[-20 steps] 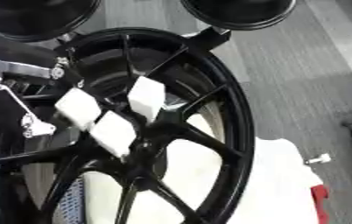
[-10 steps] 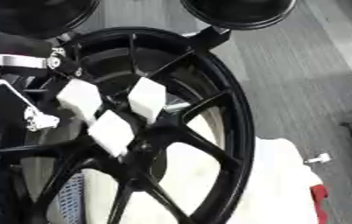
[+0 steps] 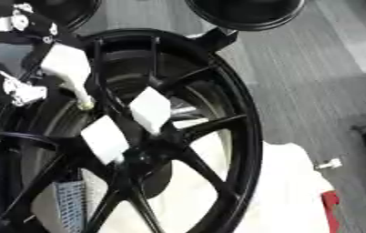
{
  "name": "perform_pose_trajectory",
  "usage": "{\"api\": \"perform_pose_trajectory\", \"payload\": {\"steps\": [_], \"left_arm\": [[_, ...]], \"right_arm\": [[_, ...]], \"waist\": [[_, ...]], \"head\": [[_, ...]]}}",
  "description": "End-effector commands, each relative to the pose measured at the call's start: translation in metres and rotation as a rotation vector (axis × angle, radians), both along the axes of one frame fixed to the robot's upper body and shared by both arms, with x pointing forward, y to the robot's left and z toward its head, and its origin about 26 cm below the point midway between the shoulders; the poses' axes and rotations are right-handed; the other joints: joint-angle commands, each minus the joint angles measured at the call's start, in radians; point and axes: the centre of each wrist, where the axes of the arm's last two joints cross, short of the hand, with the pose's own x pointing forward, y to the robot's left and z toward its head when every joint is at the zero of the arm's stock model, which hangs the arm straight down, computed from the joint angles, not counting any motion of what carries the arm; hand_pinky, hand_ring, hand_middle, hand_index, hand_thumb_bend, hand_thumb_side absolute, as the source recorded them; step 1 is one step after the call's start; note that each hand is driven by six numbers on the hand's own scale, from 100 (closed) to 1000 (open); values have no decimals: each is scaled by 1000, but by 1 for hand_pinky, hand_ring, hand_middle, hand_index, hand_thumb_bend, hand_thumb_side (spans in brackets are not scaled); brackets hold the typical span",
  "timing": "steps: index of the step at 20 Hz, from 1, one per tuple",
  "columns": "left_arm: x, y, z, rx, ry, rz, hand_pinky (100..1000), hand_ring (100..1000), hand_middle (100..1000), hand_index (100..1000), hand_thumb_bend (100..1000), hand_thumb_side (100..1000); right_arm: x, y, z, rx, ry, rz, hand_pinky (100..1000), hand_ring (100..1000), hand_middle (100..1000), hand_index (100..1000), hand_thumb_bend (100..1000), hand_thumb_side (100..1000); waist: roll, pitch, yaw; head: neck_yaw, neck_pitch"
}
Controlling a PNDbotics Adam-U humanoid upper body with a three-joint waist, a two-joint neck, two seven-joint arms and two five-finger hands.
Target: Pull the pin out of the wheel hub.
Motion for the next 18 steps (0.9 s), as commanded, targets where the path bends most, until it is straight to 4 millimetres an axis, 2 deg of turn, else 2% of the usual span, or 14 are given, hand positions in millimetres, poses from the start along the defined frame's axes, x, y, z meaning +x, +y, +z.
{"api": "perform_pose_trajectory", "payload": {"steps": [1, 5, 13, 18], "left_arm": [[-5, 19, 22, -44, -91, 71, 669, 520, 259, 430, 100, 240], [1, 43, 30, -128, -133, 155, 663, 516, 251, 428, 100, 266], [12, 110, 38, -306, -210, 387, 653, 511, 238, 421, 100, 304], [16, 149, 33, -378, -225, 518, 647, 508, 230, 415, 100, 308]], "right_arm": [[-4, -5, 10, -7, -37, -23, 802, 660, 606, 772, 100, 531], [-5, -7, 9, 0, -41, -37, 801, 660, 606, 772, 100, 530], [-9, -12, 6, 24, -67, -64, 802, 663, 608, 773, 100, 531], [-13, -12, 5, 23, -101, -85, 802, 664, 610, 773, 100, 530]], "waist": [[-3, -25, 3], [-4, -26, 15], [-7, -28, 32], [-6, -43, 37]], "head": [[-3, -6], [-4, -14], [0, -67], [26, -31]]}}
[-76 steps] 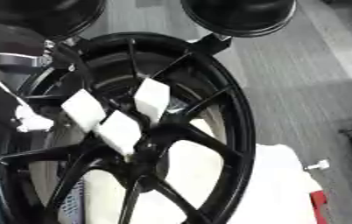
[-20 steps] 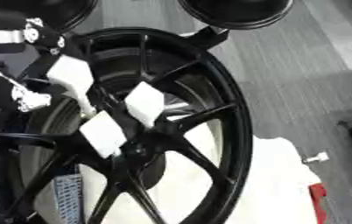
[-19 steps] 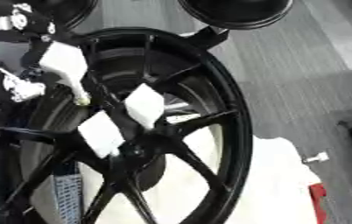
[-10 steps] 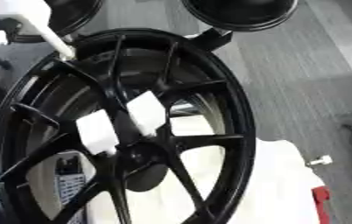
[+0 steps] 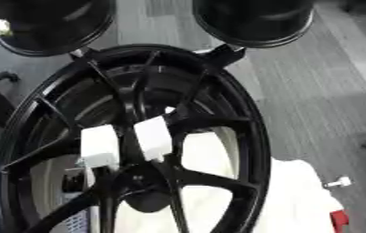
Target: Pull the pin out of the wheel hub.
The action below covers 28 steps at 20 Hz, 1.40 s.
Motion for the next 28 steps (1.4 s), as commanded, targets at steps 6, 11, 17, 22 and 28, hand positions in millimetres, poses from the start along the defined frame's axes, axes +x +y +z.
{"api": "perform_pose_trajectory", "payload": {"steps": [6, 11, 17, 22, 28], "left_arm": [[-7, 60, 9, -72, -40, 185, 644, 510, 231, 419, 100, 308], [-6, 84, -10, -57, 29, 266, 694, 566, 338, 528, 100, 251], [-7, 101, -33, 30, 129, 360, 897, 873, 789, 901, 100, 294], [-7, 103, -42, 98, 172, 366, 914, 895, 849, 946, 127, 759], [-8, 99, -43, 112, 190, 347, 891, 871, 809, 887, 100, 734]], "right_arm": [[-9, -4, 10, 27, -85, -44, 801, 665, 610, 773, 100, 528], [-9, -7, 8, 61, -101, -63, 799, 664, 610, 773, 100, 526], [-10, -7, 6, 84, -110, -64, 799, 665, 610, 774, 100, 525], [-10, -6, 0, 139, -115, -58, 795, 666, 613, 776, 100, 523], [-15, -1, -10, 150, -101, -56, 797, 681, 640, 785, 100, 478]], "waist": [[-3, -32, 6], [-6, -35, 1], [-14, -38, -2], [-20, -37, -4], [-14, -35, -7]], "head": [[3, 34], [0, 59], [7, 63], [6, 38], [5, 26]]}}
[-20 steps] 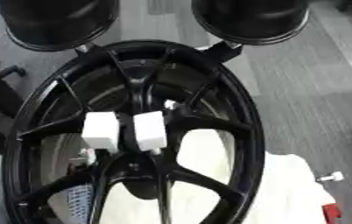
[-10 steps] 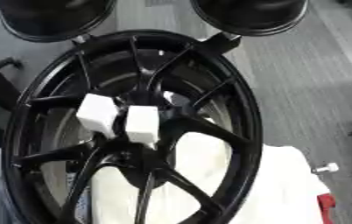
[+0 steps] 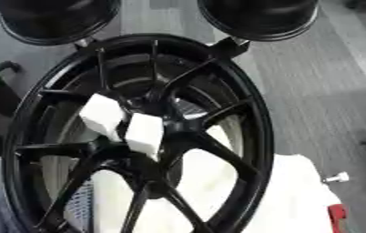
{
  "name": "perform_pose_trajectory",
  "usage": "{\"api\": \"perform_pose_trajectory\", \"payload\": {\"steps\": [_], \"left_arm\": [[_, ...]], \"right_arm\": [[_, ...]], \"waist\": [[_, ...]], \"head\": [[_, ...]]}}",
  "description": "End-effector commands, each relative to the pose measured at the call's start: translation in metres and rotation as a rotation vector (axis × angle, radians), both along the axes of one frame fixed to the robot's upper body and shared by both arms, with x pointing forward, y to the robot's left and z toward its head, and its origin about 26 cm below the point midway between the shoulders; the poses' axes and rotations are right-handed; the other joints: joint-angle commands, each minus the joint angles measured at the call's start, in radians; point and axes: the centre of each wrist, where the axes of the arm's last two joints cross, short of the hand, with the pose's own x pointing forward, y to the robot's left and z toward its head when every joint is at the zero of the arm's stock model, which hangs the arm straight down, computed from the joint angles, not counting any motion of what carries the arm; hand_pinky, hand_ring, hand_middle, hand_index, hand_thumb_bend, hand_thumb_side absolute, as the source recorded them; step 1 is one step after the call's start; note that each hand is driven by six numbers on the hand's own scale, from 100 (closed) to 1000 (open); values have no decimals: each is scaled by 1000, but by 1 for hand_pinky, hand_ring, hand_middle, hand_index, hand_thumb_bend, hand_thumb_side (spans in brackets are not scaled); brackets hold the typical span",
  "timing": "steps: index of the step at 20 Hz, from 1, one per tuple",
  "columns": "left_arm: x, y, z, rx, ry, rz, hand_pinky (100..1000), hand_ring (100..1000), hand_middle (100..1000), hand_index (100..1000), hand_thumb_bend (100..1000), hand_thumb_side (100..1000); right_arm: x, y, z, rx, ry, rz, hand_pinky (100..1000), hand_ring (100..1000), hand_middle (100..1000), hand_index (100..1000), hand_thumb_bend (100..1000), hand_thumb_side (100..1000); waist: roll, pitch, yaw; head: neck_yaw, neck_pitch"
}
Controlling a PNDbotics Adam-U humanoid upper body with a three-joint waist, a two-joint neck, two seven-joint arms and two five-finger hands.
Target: Pull the pin out of the wheel hub.
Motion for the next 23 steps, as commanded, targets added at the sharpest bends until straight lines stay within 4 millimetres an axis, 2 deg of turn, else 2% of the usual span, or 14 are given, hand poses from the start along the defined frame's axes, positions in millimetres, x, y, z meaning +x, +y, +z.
{"api": "perform_pose_trajectory", "payload": {"steps": [1, 4, 8, 11, 17, 23], "left_arm": [[-8, 2, 22, 40, -36, 20, 881, 857, 789, 874, 100, 710], [-9, -2, 26, 24, -105, 37, 833, 807, 719, 826, 100, 638], [-11, -20, 29, -41, -280, 12, 804, 780, 670, 807, 100, 622], [-13, -35, 26, -75, -369, -14, 803, 780, 667, 806, 100, 626], [-15, -56, 21, -96, -394, -72, 798, 779, 665, 811, 100, 635], [-18, -67, 21, -162, -489, -139, 789, 775, 662, 814, 100, 642]], "right_arm": [[-7, 4, 8, -30, -31, 2, 797, 682, 643, 786, 100, 523], [-10, 7, 0, -29, -13, 19, 797, 697, 665, 793, 100, 524], [-13, 12, -15, 6, 16, 45, 794, 707, 679, 798, 100, 525], [-13, 14, -26, 50, 21, 61, 794, 710, 684, 803, 100, 523], [-13, 14, -42, 94, 55, 51, 804, 731, 715, 822, 100, 523], [-12, 8, -55, 141, 100, 33, 797, 728, 717, 827, 100, 525]], "waist": [[3, -20, 1], [7, -19, 1], [12, -15, 2], [13, -10, -1], [12, -3, -5], [9, 4, -3]], "head": [[-1, -16], [-2, -17], [-2, -21], [-6, -28], [-7, -41], [-15, -25]]}}
